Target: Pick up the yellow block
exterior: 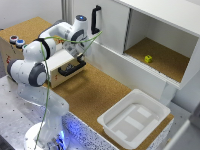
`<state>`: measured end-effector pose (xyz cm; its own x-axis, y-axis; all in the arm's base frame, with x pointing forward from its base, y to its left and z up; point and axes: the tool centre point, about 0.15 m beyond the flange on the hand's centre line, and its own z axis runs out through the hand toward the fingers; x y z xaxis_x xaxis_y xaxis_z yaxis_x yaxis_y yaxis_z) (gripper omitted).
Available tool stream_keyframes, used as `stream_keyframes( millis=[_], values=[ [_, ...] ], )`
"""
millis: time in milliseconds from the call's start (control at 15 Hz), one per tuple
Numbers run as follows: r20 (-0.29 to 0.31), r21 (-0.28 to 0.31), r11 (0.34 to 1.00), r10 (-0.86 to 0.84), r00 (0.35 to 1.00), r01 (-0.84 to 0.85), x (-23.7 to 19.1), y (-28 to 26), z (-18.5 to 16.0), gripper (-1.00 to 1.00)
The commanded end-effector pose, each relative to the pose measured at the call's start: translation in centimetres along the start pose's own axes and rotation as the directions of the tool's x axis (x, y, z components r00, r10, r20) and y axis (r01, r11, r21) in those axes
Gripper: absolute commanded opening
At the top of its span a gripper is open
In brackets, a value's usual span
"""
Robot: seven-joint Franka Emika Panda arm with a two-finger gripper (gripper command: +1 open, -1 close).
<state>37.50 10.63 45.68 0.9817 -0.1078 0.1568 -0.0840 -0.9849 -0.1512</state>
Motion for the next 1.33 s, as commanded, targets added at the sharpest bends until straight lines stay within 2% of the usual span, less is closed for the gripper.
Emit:
stream_keyframes(
  millis=[0, 133, 400, 600, 667, 933, 1267],
  values=[
    [-0.052, -0.067, 0.997, 0.039, 0.998, -0.043, 0.3, 5.4, -2.6, 1.0],
    [-0.077, -0.08, 0.995, 0.051, 0.996, -0.057, 1.1, 7.7, -3.2, 1.0],
    [-0.077, -0.088, 0.988, 0.118, 0.99, -0.125, 3.1, 11.2, -3.5, 1.0],
    [-0.11, -0.115, 0.971, 0.195, 0.974, -0.208, 4.9, 12.3, -4.1, 1.0],
    [-0.115, -0.094, 0.965, 0.234, 0.965, -0.245, 5.5, 12.8, -4.3, 1.0],
    [-0.124, -0.162, 0.933, 0.303, 0.945, -0.321, 7.3, 15.4, -3.6, 1.0],
    [-0.119, -0.171, 0.946, 0.256, 0.959, -0.274, 11.3, 18.1, -2.6, 1.0]
  ],
)
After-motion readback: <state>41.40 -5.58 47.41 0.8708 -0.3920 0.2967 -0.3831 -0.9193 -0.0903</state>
